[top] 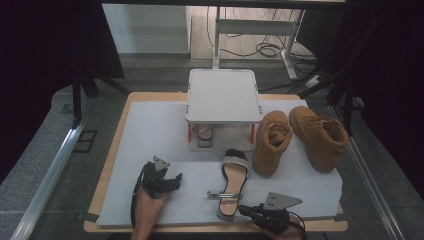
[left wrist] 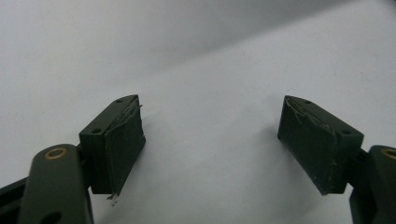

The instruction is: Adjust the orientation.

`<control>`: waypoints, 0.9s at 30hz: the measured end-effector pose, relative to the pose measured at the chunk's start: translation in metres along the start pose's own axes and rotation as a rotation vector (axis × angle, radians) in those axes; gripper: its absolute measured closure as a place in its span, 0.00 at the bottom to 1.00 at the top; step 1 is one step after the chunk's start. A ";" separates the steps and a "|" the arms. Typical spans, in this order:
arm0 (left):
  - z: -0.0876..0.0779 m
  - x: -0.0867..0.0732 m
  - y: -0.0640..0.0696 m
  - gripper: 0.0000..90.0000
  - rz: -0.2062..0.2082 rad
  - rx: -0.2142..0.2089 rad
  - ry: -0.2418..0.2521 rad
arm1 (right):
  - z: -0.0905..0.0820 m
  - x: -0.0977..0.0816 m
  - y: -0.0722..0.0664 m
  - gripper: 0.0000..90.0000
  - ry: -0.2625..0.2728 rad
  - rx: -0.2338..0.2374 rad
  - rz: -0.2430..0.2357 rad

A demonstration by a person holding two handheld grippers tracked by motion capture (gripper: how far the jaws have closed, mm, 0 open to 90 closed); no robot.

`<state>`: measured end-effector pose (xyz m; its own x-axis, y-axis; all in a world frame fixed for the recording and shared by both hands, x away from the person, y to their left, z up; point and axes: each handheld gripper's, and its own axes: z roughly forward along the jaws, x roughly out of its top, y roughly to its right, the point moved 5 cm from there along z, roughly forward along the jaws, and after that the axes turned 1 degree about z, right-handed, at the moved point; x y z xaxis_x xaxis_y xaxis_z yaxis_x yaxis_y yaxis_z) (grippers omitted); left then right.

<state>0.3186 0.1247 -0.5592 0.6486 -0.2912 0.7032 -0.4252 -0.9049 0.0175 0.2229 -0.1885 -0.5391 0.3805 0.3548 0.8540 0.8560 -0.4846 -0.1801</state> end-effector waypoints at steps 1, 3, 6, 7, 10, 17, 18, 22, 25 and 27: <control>0.000 0.000 0.000 0.24 0.000 0.000 0.000 | 0.000 0.000 0.000 1.00 0.000 0.004 0.004; 0.000 0.000 0.000 0.24 0.000 0.000 0.000 | 0.000 0.000 0.001 1.00 0.002 0.012 0.015; 0.000 0.000 0.000 0.24 0.000 0.000 0.000 | 0.003 0.000 -0.001 1.00 0.001 0.009 0.016; 0.000 0.000 0.000 0.24 0.001 0.001 0.000 | 0.005 0.000 -0.001 1.00 -0.001 0.007 0.012; 0.000 0.000 0.000 0.25 0.002 0.001 0.001 | 0.011 0.002 -0.004 1.00 -0.003 0.007 0.008; 0.000 0.000 0.000 0.25 0.002 0.001 0.001 | 0.023 0.007 -0.009 1.00 -0.007 0.022 -0.004; 0.000 0.000 0.000 0.25 0.002 0.001 0.000 | 0.025 0.008 -0.010 1.00 -0.006 0.023 -0.005; 0.000 0.000 0.000 0.25 0.006 0.001 -0.003 | 0.033 0.012 -0.013 1.00 -0.008 0.022 -0.017; 0.000 0.000 0.000 0.25 0.005 0.002 -0.002 | 0.038 0.014 -0.015 1.00 -0.009 0.025 -0.021; 0.000 0.000 0.000 0.25 0.005 0.001 -0.002 | 0.042 0.016 -0.016 1.00 -0.009 0.028 -0.023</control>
<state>0.3182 0.1248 -0.5590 0.6474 -0.2966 0.7021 -0.4278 -0.9038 0.0127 0.2297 -0.1412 -0.5431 0.3639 0.3732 0.8534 0.8740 -0.4537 -0.1743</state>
